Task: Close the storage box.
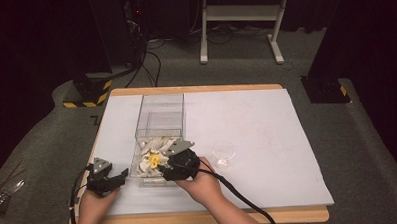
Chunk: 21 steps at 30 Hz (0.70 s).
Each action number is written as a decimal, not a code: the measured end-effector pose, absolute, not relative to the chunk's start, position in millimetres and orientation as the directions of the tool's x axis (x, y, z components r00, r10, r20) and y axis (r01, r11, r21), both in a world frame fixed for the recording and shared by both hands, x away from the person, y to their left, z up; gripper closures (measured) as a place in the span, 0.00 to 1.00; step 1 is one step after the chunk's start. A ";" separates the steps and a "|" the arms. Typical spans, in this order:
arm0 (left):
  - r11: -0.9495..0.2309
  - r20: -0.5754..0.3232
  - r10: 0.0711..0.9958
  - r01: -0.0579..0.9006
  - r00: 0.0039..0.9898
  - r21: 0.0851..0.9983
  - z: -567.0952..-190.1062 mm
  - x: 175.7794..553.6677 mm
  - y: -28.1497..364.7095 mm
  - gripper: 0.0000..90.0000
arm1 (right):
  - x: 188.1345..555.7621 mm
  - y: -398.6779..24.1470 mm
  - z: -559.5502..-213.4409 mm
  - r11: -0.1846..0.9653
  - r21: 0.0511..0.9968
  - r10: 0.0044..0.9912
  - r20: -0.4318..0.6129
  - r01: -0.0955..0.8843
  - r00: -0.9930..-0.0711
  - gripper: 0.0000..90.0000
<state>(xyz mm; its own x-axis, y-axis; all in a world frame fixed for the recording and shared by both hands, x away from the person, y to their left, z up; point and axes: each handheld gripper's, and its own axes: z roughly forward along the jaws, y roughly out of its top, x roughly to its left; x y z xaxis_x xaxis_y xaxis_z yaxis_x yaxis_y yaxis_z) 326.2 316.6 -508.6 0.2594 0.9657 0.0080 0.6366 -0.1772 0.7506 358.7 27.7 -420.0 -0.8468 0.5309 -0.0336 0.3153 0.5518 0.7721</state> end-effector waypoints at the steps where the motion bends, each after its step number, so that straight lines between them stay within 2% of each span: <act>1: -0.178 0.008 0.966 0.637 0.260 0.750 -508.6 326.0 316.6 0.35 | 358.9 29.1 -420.9 0.559 0.766 0.530 -0.037 0.317 -0.847 0.48; 8: -0.178 0.008 0.965 0.636 0.260 0.751 -508.6 326.1 316.7 0.35 | 359.3 29.3 -426.9 0.594 0.736 0.508 -0.030 0.325 -0.861 0.64; 12: -0.177 0.007 0.965 0.637 0.260 0.751 -508.6 326.1 316.7 0.35 | 358.8 29.6 -426.5 0.603 0.725 0.508 -0.027 0.333 -0.861 0.68; 18: -0.178 0.008 0.965 0.636 0.261 0.751 -508.6 326.1 316.8 0.35 | 357.7 33.1 -428.9 0.622 0.707 0.503 -0.033 0.336 -0.864 0.68; 21: -0.177 0.007 0.965 0.636 0.260 0.751 -508.6 326.1 316.7 0.35 | 358.8 32.1 -429.8 0.618 0.710 0.512 -0.036 0.339 -0.858 0.73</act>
<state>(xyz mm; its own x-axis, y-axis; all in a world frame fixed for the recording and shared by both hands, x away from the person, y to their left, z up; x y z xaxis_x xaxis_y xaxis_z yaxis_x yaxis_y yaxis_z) 326.1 316.7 -508.6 0.2604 0.9655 0.0075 0.6362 -0.1774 0.7509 358.8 32.1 -429.8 -0.8580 0.5124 -0.0356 0.3394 0.6176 0.7095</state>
